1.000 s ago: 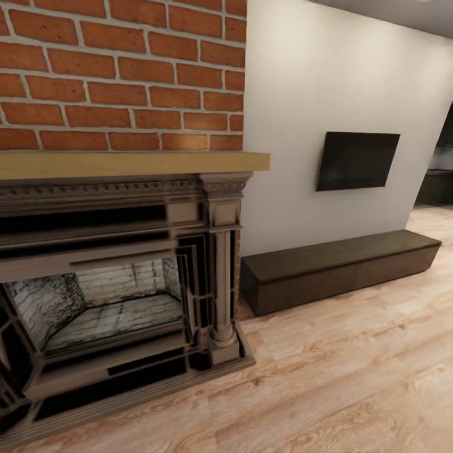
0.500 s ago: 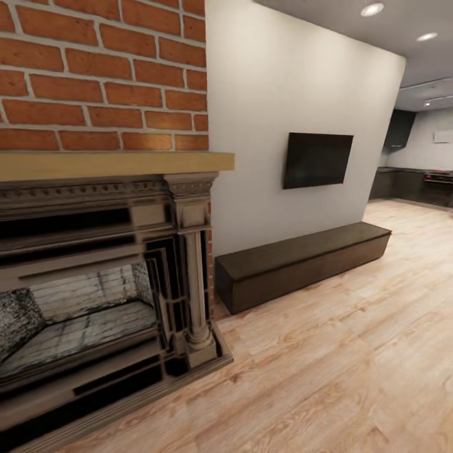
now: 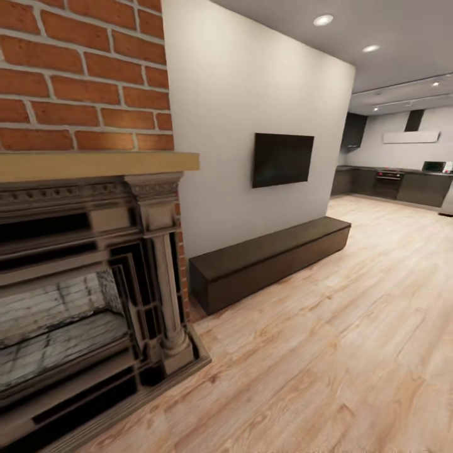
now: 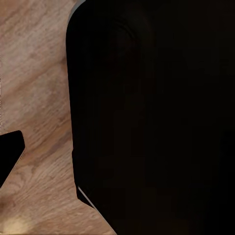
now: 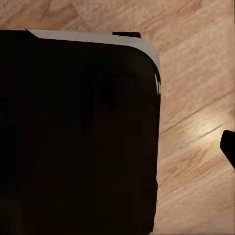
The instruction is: Turn on the radio receiver that's on the table in the living room.
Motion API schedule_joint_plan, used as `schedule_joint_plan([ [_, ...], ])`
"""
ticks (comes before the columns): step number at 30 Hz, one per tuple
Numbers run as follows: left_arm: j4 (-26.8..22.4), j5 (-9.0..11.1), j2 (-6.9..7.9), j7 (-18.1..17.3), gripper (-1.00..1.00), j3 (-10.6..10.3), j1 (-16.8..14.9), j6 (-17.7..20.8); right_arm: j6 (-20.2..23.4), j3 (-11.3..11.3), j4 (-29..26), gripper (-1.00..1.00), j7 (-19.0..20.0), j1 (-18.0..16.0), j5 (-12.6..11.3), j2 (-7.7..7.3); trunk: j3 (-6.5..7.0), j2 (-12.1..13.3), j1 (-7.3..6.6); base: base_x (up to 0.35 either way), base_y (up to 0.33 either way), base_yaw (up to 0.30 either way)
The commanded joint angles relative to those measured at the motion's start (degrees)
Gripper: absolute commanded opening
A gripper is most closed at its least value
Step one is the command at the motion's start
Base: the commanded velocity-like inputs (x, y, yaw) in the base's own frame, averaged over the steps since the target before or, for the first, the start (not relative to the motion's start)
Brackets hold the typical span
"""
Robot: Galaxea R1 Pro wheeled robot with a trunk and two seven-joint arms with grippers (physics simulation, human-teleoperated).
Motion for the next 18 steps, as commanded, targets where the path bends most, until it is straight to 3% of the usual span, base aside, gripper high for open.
schedule_joint_plan([
  [1, 0.0, 0.0, 0.0, 0.0, 1.0, 0.0, 0.0, 0.0, 0.0, 0.0, 0.0, 1.0, 0.0, 0.0, 0.0, 0.0, 0.0, 0.0, 0.0, 0.0, 0.0, -0.3],
  [18, 0.0, 0.0, 0.0, 0.0, 1.0, 0.0, 0.0, 0.0, 0.0, 0.0, 0.0, 1.0, 0.0, 0.0, 0.0, 0.0, 0.0, 0.0, 0.0, 0.0, 0.0, -0.3],
])
